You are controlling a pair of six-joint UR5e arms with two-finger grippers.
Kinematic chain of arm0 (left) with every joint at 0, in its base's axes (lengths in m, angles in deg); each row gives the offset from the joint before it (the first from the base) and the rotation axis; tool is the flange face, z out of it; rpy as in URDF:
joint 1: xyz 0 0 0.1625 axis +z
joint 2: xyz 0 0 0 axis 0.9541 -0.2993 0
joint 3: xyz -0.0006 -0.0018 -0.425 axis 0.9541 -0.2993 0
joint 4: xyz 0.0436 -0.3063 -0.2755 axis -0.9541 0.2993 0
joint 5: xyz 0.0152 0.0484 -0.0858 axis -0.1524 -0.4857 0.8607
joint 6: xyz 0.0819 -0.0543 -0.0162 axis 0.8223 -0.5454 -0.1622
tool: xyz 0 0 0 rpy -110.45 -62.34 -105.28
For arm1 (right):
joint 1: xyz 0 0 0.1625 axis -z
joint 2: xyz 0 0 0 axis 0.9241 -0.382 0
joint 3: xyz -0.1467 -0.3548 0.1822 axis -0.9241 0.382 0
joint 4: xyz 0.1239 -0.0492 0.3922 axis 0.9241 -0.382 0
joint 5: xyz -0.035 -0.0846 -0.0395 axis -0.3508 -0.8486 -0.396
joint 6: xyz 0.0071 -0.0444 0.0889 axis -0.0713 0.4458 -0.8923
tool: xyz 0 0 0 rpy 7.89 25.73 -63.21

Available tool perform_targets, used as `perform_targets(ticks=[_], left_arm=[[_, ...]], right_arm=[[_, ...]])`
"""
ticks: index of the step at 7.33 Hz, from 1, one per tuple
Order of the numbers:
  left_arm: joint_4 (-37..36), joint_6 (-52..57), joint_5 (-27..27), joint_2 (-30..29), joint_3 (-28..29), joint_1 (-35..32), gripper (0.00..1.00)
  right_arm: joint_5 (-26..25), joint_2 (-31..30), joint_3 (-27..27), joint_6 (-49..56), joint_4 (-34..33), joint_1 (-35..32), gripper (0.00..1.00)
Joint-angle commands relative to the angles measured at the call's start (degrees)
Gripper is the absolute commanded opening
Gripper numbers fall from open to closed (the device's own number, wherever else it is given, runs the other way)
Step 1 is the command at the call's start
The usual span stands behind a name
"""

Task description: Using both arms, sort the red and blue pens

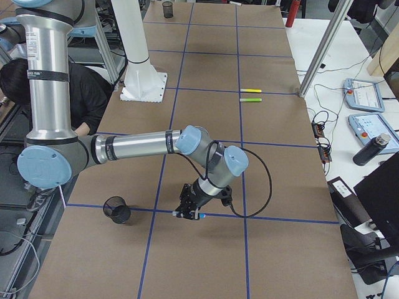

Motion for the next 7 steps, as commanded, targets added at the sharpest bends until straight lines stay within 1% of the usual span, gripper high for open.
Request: perform_targets(ticks=[1, 2, 3, 4, 5, 6, 7], left_arm=[[-0.98, 0.00, 0.13, 2.08, -3.36, 0.00, 0.00], [-0.98, 0.00, 0.13, 2.08, -3.88, -0.09, 0.00], [-1.07, 0.00, 0.13, 3.13, -5.11, -0.09, 0.00], [-1.07, -0.26, 0.13, 3.66, -6.42, -0.09, 0.00], [-1.77, -0.26, 0.13, 3.67, -7.05, -0.09, 0.00], [-1.86, -0.26, 0.13, 3.58, -7.05, -0.09, 0.00], [-1.86, -0.35, 0.22, 3.58, -7.75, -0.09, 0.00]], right_arm=[[3.06, -6.72, -2.36, 0.08, -6.50, -0.65, 0.00], [4.90, -7.43, -2.62, 0.43, -10.71, -1.43, 0.00], [6.40, -9.70, -4.36, 2.26, -13.62, -2.31, 0.00], [6.68, -13.64, -6.82, 2.80, -13.91, -2.67, 0.00], [7.03, -16.03, -8.67, 2.98, -15.39, -2.67, 0.00], [7.64, -16.14, -10.25, 5.07, -19.58, -2.67, 0.00], [7.91, -16.14, -10.53, 8.83, -22.50, -2.67, 0.00]])
